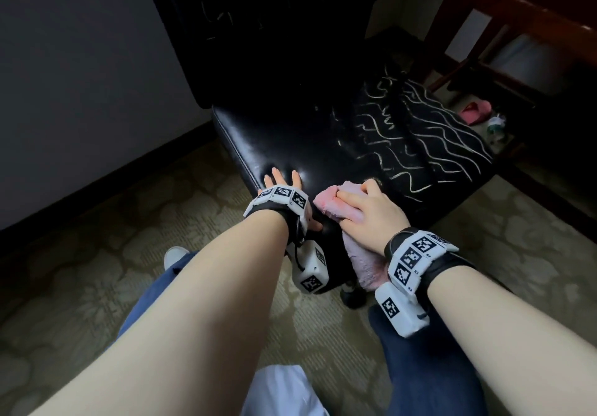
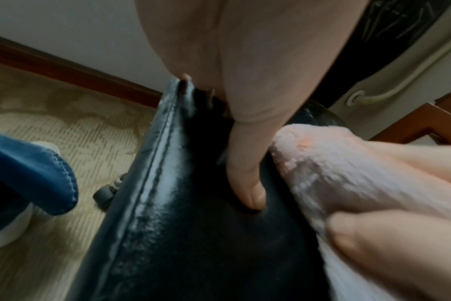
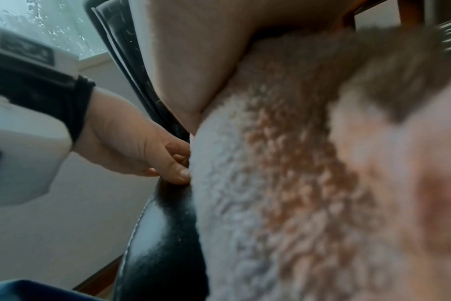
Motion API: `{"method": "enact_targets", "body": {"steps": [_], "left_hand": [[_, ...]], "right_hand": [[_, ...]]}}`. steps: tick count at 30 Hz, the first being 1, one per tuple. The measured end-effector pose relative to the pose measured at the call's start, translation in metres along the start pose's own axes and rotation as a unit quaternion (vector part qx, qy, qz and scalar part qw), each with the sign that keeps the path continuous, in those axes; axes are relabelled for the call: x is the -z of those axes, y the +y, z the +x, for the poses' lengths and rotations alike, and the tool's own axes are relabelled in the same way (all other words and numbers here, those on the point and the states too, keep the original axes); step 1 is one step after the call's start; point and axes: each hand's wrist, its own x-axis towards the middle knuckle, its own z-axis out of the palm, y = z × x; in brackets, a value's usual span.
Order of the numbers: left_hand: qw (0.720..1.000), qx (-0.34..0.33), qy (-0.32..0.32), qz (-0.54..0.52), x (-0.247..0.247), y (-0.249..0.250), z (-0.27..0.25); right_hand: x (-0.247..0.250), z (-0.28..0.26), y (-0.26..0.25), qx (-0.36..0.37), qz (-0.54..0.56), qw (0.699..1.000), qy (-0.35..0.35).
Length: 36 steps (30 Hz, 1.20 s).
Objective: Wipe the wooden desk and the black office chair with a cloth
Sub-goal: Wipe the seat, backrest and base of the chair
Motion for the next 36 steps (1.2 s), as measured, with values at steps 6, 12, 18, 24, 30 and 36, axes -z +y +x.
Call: {"method": "enact_targets", "body": {"steps": [6, 12, 18, 24, 30, 36], "left_hand": [[0.999, 0.013, 0.028, 0.036, 0.007, -0.021, 0.012], [0.989, 0.057, 0.065, -0.117, 0.021, -0.003, 0.014], [0.992, 0.051, 0.082, -0.087, 0.014, -0.016, 0.039], [0.989, 0.065, 0.114, -0.063, 0.013, -0.024, 0.052], [0.992, 0.04, 0.088, -0.079, 0.022, -0.029, 0.046], [0.992, 0.016, 0.095, -0.077, 0.025, -0.031, 0.029]], "right_hand": [[-0.008, -0.015, 0.005, 0.065, -0.067, 0.996, -0.007], [-0.001, -0.008, 0.017, -0.108, -0.013, 0.991, 0.08], [-0.003, 0.033, -0.019, -0.131, -0.01, 0.986, 0.103], [0.001, 0.044, -0.029, -0.041, -0.047, 0.997, 0.036], [0.001, 0.034, -0.011, -0.177, -0.04, 0.976, 0.12], [-0.024, -0.001, -0.035, -0.008, -0.038, 0.999, 0.028]]}}
